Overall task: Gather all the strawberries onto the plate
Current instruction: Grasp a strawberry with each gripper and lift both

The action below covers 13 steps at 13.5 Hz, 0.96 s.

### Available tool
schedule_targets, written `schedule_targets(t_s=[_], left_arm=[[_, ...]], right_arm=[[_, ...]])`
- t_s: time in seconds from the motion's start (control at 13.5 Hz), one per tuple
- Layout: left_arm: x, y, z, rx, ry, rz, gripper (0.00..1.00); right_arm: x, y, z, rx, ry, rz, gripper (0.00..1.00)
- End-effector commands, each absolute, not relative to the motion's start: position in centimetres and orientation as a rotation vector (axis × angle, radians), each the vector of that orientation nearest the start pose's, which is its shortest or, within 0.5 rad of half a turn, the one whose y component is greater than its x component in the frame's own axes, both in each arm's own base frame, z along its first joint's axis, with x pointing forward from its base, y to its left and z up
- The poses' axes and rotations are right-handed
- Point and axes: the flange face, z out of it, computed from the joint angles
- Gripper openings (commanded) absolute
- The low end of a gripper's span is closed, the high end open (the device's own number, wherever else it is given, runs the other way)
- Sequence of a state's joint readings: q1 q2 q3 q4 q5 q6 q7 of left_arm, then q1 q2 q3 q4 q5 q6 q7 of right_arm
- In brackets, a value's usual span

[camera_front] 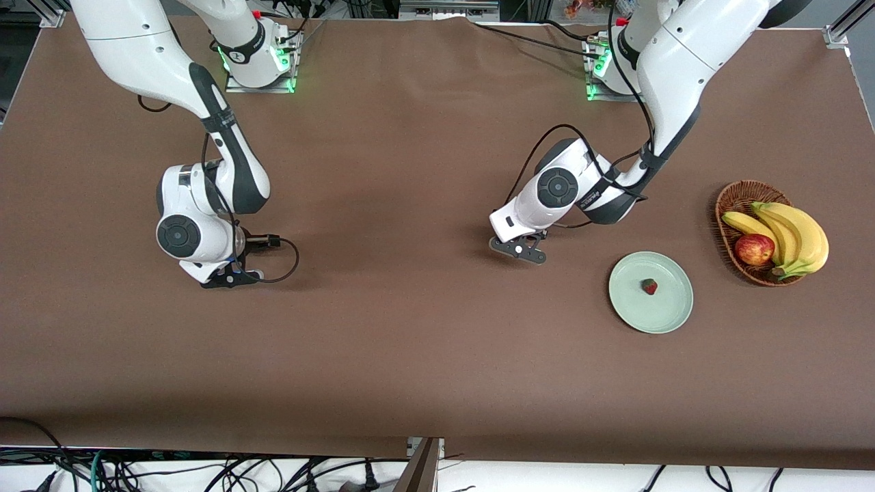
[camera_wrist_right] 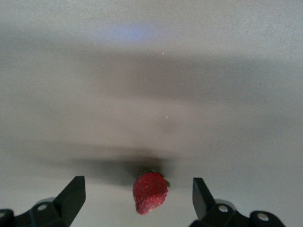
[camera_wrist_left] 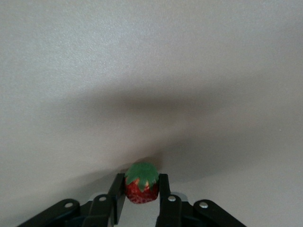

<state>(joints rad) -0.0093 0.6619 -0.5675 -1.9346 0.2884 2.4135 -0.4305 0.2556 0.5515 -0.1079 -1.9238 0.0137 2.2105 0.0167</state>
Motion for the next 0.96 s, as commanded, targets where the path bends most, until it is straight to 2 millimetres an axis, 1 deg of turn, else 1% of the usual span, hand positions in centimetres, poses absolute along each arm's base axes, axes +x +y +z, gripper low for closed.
schedule_targets(t_s=[0.0, 0.07, 0.15, 0.22, 0.3, 0.37, 0.45, 0.52, 0.74, 0.82, 0.89], left_arm=[[52.7, -31.6, 20.9, -3.154, 0.46, 0.172, 0.05], [53.0, -31.2, 22.5, -3.108, 0.473, 0.204, 0.05], [53.7, -30.5, 23.9, -3.066, 0.501, 0.245, 0.05], [54.5, -29.7, 24.9, -3.031, 0.547, 0.29, 0.05], [55.2, -28.8, 25.6, -3.002, 0.594, 0.333, 0.05], [56.0, -27.4, 26.2, -2.981, 0.665, 0.364, 0.05], [57.1, -25.5, 26.6, -2.969, 0.741, 0.381, 0.06], [58.1, -23.2, 26.8, -2.964, 0.837, 0.387, 0.06], [60.6, -16.6, 26.7, -2.926, 1.145, 0.381, 0.06], [61.3, -14.5, 26.4, -2.918, 1.228, 0.378, 0.06], [61.9, -13.3, 26.0, -2.911, 1.298, 0.358, 0.06]], right_arm=[[57.7, 8.2, 18.7, -3.16, -0.237, 0.384, 0.99], [57.7, 8.2, 18.6, -3.16, -0.237, 0.382, 0.98], [57.6, 8.2, 18.6, -3.16, -0.237, 0.384, 0.9], [57.6, 8.2, 18.5, -3.16, -0.24, 0.389, 0.79], [57.6, 8.2, 18.5, -3.155, -0.266, 0.39, 0.67], [57.6, 7.8, 18.5, -3.151, -0.285, 0.39, 0.56], [57.7, 7.3, 18.4, -3.148, -0.287, 0.393, 0.48], [57.8, 7.0, 18.4, -3.145, -0.299, 0.393, 0.46], [57.7, 6.9, 18.3, -3.141, -0.314, 0.401, 0.21], [57.8, 7.0, 18.3, -3.141, -0.316, 0.398, 0.2], [57.8, 6.9, 18.3, -3.142, -0.314, 0.398, 0.2]])
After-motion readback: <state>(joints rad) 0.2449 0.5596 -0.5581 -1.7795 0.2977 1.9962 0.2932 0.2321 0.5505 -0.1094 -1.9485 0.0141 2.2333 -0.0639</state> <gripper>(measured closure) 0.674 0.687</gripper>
